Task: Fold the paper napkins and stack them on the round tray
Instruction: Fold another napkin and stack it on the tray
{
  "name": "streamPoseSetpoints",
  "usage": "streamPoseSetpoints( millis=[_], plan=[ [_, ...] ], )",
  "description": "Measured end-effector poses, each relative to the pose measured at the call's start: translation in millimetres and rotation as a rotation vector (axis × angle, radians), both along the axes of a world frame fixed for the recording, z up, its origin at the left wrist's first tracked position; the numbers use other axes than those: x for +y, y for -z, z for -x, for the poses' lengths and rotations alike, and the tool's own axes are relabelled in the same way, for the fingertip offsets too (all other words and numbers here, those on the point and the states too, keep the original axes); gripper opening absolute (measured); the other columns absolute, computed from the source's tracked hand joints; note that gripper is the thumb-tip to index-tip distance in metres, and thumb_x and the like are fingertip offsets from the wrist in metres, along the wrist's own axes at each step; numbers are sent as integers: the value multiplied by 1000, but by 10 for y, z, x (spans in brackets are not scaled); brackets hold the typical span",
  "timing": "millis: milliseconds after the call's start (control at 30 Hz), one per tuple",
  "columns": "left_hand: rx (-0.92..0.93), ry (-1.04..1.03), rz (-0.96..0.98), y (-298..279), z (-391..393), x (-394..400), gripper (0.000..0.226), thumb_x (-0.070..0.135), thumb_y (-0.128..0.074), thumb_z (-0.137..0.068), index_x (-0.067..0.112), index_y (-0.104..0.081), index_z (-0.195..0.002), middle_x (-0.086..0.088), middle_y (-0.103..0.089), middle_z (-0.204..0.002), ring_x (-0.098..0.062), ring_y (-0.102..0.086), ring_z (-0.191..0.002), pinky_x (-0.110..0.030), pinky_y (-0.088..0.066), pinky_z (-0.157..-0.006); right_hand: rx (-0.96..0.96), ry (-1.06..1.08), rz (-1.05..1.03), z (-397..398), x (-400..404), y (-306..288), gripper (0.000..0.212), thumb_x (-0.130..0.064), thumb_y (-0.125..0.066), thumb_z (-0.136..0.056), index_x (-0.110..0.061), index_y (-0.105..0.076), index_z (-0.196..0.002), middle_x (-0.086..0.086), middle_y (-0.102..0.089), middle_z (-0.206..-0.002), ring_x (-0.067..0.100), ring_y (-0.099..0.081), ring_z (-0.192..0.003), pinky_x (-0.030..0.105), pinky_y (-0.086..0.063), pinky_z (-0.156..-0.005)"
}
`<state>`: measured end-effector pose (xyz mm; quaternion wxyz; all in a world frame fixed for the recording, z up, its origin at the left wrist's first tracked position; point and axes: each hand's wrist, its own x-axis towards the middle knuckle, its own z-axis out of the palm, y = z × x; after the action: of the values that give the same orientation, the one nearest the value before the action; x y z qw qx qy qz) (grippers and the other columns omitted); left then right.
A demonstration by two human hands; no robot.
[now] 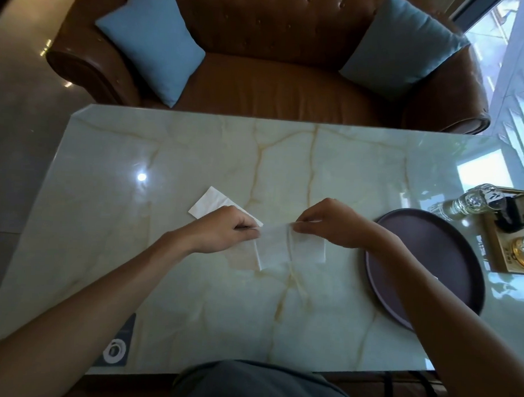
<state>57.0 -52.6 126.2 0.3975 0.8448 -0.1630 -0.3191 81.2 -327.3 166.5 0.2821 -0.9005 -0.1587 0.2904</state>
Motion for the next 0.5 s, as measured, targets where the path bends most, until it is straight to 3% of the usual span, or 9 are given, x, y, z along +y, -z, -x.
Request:
streamPoseSetpoints(
  millis=[67,133,233,300,367,433,500],
  plan=[
    [32,-29,-2,34,17,93,35,42,-59,-100,12,-74,-89,2,-62,-74,-6,-50,-66,-22,-41,-65,19,62,-14,-20,-61,-19,20,-31,-73,-94,-14,-83,-92,-5,-78,-80,4,-67,-74,16,-47,-69],
    [92,-84,55,42,37,161,25,38,-62,-99,25,-79,-87,7,-75,-80,-4,-63,-69,-15,-49,-68,32,99,-15,-32,-117,-20,16,-30,-75,-92,-16,-83,-90,-14,-74,-73,-6,-62,-64,8,-44,-63],
    [139,-118,71,64,71,238,22,35,-63,-99,27,-81,-88,10,-79,-85,-3,-72,-76,-19,-55,-75,41,129,-21,-42,-170,-4,14,-29,-76,-91,-17,-84,-88,-11,-76,-74,-5,-62,-65,15,-48,-67],
    [117,-76,-51,89,73,359,25,42,-64,-95,24,-80,-88,12,-78,-84,-9,-72,-79,-29,-56,-81,19,115,9,-41,-170,-2,14,-30,-76,-90,-19,-83,-88,-9,-77,-76,-1,-65,-71,20,-49,-69],
    [96,-8,-219,100,67,459,40,57,-67,-82,24,-76,-101,18,-73,-92,-8,-67,-83,-33,-53,-86,-42,41,81,-16,-120,-15,14,-31,-73,-92,-21,-83,-91,-10,-77,-83,6,-68,-82,24,-48,-76],
    [64,4,-319,57,65,400,74,66,-75,-65,36,-62,-131,20,-65,-121,-3,-62,-108,-29,-49,-97,-83,-50,131,44,-32,-43,16,-35,-69,-94,-24,-81,-93,-9,-78,-91,11,-68,-88,29,-50,-81],
    [-41,32,-288,10,53,155,103,66,-82,-61,41,-38,-151,21,-45,-149,-1,-45,-134,-20,-36,-102,-84,-118,154,117,63,-67,18,-40,-65,-94,-28,-79,-93,-10,-77,-92,12,-65,-85,32,-50,-80]
  ],
)
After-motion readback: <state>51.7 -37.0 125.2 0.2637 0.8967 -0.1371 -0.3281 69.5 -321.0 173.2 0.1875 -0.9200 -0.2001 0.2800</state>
